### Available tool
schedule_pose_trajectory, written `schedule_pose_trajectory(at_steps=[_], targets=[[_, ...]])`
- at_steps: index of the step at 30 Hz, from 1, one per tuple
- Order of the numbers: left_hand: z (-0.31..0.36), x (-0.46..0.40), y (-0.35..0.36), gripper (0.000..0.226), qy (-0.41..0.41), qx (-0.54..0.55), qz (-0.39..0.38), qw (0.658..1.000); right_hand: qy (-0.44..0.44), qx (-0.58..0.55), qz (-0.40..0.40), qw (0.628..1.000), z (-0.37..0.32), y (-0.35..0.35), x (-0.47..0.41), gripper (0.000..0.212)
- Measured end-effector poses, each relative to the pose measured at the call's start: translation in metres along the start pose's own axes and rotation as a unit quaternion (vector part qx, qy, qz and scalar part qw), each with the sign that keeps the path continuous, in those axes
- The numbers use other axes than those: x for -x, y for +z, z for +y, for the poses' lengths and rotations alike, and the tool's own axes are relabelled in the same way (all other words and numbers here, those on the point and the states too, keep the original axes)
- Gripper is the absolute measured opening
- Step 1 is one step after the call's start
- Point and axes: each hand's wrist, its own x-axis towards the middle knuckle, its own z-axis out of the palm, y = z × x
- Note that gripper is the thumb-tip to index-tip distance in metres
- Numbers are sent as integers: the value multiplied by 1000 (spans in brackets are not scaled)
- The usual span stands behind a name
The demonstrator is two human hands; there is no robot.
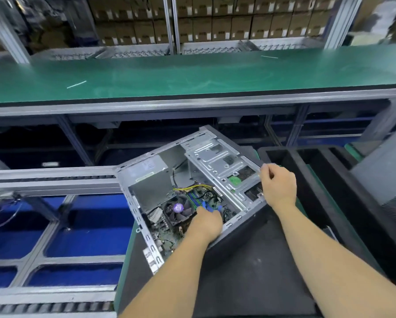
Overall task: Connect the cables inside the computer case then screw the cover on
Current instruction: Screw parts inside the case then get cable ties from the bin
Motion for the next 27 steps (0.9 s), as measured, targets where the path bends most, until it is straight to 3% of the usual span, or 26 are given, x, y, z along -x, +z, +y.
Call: schedule_pose_trajectory(at_steps=[3,4,6,9,18,23,27], targets=[[1,4,-2,47,22,-107,64,992,57,-65,61,994,-21,5,23,18],[2,5,-6,48,36,-158,87,983,112,-90,78,987,-27,9,44,28],[4,5,-12,52,53,-212,129,967,235,-191,29,953,-37,18,86,70],[0,8,-6,54,52,-159,131,977,329,-287,-88,895,-52,30,116,100],[8,2,15,57,19,7,32,999,286,-299,-141,899,-34,38,94,112],[42,-8,49,57,-51,138,70,987,223,-309,-211,900,-13,27,50,81],[76,-6,79,62,-71,235,87,965,197,-275,-324,884,2,15,4,65]])
